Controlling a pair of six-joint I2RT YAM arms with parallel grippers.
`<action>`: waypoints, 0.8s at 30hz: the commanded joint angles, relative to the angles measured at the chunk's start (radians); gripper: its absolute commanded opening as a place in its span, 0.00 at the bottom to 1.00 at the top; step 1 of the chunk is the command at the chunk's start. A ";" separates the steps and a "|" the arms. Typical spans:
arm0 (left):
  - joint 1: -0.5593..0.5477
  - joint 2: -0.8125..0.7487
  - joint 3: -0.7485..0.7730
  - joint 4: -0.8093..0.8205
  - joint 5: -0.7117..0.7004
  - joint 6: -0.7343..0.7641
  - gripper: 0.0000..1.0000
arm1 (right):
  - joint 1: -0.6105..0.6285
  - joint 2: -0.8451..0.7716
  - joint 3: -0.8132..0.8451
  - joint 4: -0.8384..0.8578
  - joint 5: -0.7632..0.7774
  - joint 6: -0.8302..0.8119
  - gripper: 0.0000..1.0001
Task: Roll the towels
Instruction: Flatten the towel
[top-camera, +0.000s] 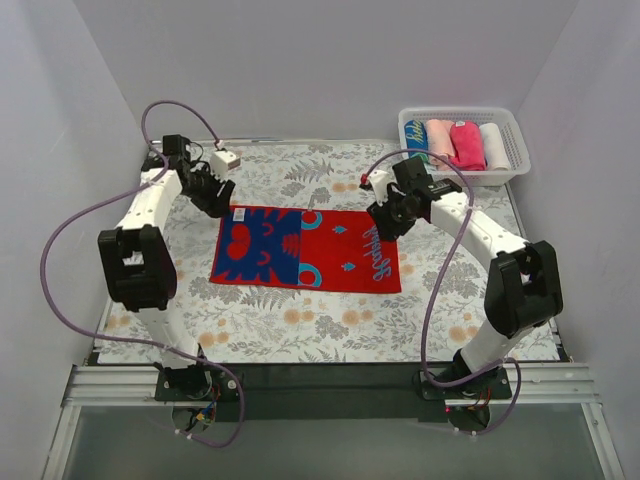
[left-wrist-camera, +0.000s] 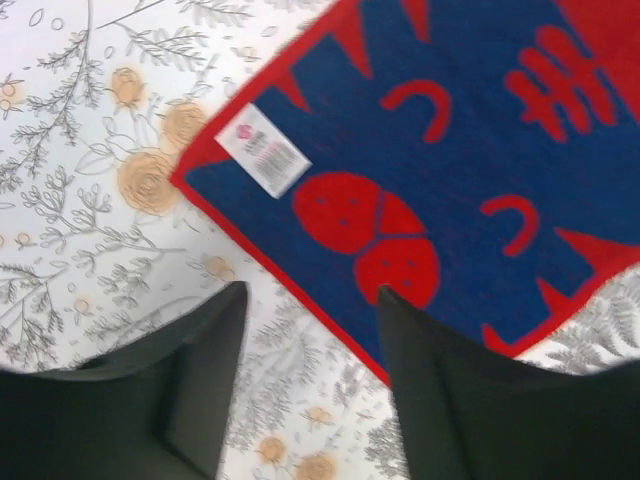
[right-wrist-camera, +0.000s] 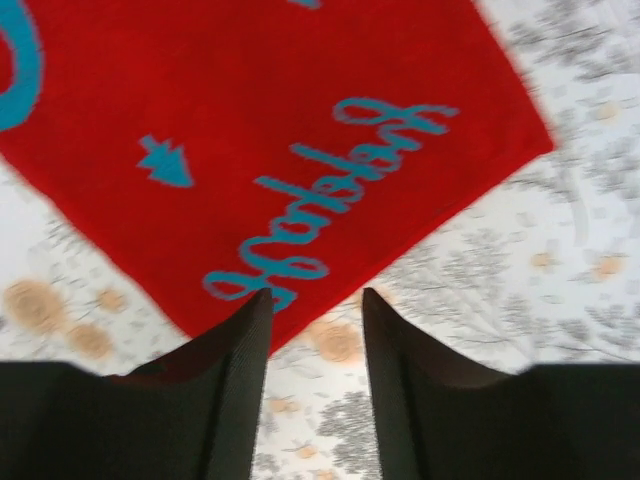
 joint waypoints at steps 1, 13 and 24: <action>-0.002 -0.140 -0.167 -0.073 0.080 0.109 0.46 | 0.008 -0.029 -0.107 -0.095 -0.191 0.001 0.39; -0.002 -0.239 -0.494 -0.023 -0.001 0.129 0.13 | 0.041 0.008 -0.207 -0.106 -0.124 0.012 0.19; -0.002 -0.255 -0.591 0.014 -0.062 0.126 0.10 | 0.097 -0.006 -0.262 -0.097 -0.108 0.014 0.14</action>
